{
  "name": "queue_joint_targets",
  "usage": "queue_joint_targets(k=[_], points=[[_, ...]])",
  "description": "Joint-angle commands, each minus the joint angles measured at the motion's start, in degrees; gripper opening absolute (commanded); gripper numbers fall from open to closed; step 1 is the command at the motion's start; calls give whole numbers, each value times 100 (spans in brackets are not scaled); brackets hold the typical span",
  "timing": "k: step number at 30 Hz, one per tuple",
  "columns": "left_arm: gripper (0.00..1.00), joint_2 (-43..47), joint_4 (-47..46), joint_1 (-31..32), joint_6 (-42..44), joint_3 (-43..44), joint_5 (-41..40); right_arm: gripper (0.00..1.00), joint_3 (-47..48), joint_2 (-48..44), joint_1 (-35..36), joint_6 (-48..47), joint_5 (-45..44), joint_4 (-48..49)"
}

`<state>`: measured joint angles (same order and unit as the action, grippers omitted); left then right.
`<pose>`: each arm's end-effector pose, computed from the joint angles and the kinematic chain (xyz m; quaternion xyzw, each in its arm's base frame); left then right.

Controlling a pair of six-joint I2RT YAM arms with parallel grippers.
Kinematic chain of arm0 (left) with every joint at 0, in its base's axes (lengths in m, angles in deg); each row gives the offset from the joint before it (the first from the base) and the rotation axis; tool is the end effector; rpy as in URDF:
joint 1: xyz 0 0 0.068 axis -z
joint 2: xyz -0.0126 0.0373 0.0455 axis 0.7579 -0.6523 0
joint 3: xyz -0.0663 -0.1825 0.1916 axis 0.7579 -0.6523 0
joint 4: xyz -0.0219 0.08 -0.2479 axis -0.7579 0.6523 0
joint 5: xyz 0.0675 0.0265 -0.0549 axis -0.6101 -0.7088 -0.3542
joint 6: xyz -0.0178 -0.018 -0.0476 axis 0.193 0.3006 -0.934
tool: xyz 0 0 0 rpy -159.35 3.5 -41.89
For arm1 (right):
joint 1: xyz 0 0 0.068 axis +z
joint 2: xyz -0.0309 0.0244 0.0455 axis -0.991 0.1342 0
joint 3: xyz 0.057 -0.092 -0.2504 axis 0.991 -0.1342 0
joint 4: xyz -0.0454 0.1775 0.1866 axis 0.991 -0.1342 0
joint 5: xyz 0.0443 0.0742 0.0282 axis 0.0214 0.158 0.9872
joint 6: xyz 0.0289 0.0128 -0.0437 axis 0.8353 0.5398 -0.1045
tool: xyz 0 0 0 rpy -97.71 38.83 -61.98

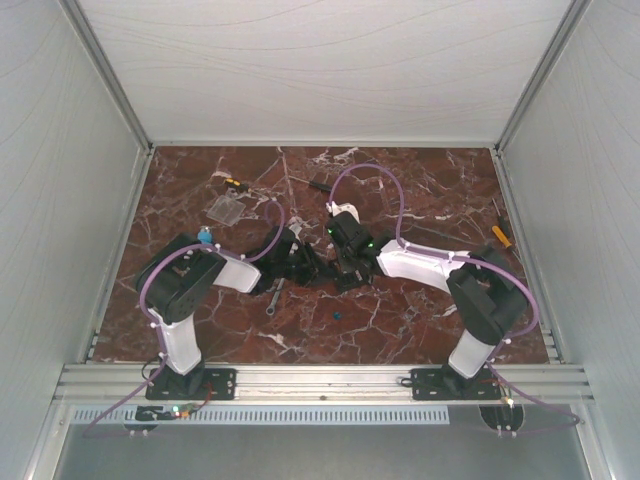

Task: Snap on the fuse box
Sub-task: Install the fuse at the fuse box base.

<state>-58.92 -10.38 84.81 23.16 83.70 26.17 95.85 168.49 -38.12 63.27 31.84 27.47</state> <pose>0.2561 -0.2002 0.1025 -0.1248 0.8613 -0.4664 0.1582 0.2539 0.2318 0.1814 -0.1579 0.9291 0.0381 0.3324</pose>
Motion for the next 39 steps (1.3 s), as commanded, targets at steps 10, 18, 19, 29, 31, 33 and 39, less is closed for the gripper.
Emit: queue_joint_targets(k=[10, 18, 19, 29, 31, 33, 39], points=[[23, 15, 310, 51, 26, -37, -239, 18, -53, -67, 22, -90, 102, -116], [23, 25, 308, 51, 26, -40, -233, 20, 86, -231, 13, -167, 228, -231], [23, 25, 312, 51, 26, -43, -236, 21, 130, -253, 8, -177, 246, -272], [23, 18, 317, 51, 43, -35, -240, 18, 577, -204, -182, -252, 699, -738], [23, 10, 323, 52, 44, -23, -239, 18, 647, -144, -196, -252, 724, -767], [23, 10, 339, 52, 52, -15, -239, 17, 729, -60, -205, -249, 698, -841], [23, 8, 345, 51, 69, -3, -247, 13, 828, 93, -240, -209, 454, -963]])
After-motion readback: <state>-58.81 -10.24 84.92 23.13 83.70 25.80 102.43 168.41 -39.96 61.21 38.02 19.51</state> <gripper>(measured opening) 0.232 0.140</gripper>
